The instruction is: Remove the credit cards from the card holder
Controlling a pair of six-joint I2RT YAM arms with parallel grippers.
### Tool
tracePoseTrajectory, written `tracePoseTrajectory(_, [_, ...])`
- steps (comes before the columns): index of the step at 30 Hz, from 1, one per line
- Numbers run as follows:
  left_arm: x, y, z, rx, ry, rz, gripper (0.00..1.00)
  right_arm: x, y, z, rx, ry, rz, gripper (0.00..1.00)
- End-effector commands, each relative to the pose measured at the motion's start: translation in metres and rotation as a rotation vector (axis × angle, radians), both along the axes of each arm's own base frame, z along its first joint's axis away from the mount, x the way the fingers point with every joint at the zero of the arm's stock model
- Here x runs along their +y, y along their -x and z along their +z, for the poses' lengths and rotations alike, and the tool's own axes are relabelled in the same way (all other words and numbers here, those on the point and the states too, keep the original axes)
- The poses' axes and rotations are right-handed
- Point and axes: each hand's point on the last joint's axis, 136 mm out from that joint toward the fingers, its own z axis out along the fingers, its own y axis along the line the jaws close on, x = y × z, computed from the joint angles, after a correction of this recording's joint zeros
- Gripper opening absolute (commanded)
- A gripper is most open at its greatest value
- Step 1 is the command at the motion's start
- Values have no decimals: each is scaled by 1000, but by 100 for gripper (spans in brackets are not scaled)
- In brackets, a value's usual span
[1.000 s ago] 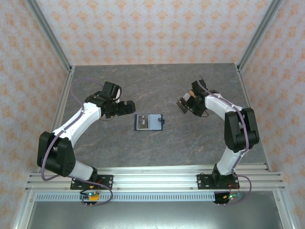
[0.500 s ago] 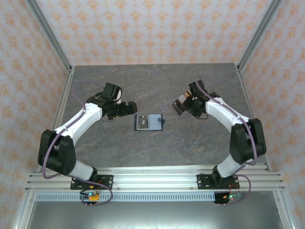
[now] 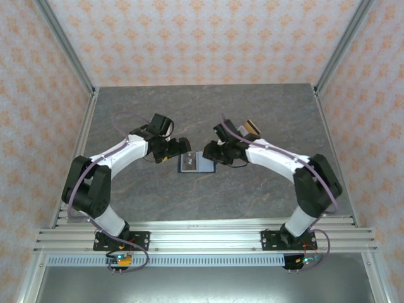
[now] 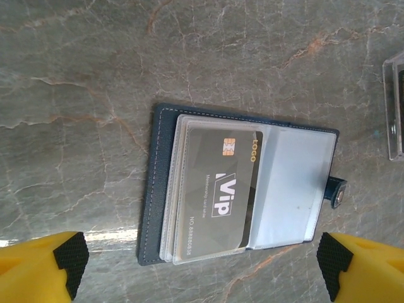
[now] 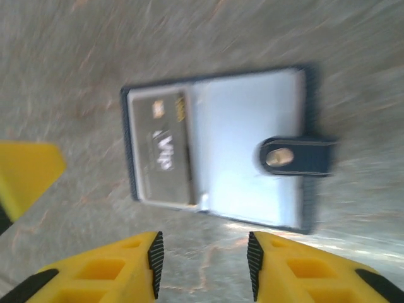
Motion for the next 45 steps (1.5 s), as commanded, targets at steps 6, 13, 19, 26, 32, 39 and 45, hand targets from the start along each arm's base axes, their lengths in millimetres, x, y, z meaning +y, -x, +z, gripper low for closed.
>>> tracePoseTrajectory(6, [12,-5,-5,15,-63,39,89,56,-6,-28,83,-119,-20,31])
tracePoseTrajectory(13, [-3,-5,-14,46,21,17,64,46,-10,-49,82,-25,-29,27])
tracePoseTrajectory(19, [-16,-6,-20,65,73,-6,46,45,-11,-58,85,2,-13,24])
tracePoseTrajectory(26, [-22,-4,-32,96,91,-15,33,46,-11,-64,91,8,-4,23])
tracePoseTrajectory(32, [-24,-1,-42,119,96,-20,27,49,-10,-65,87,-9,9,22])
tracePoseTrajectory(39, [-27,3,-55,149,86,-41,22,48,-8,-69,93,-5,16,19])
tracePoseTrajectory(45, [-20,9,-68,178,42,-41,20,50,-6,-71,94,-26,28,18])
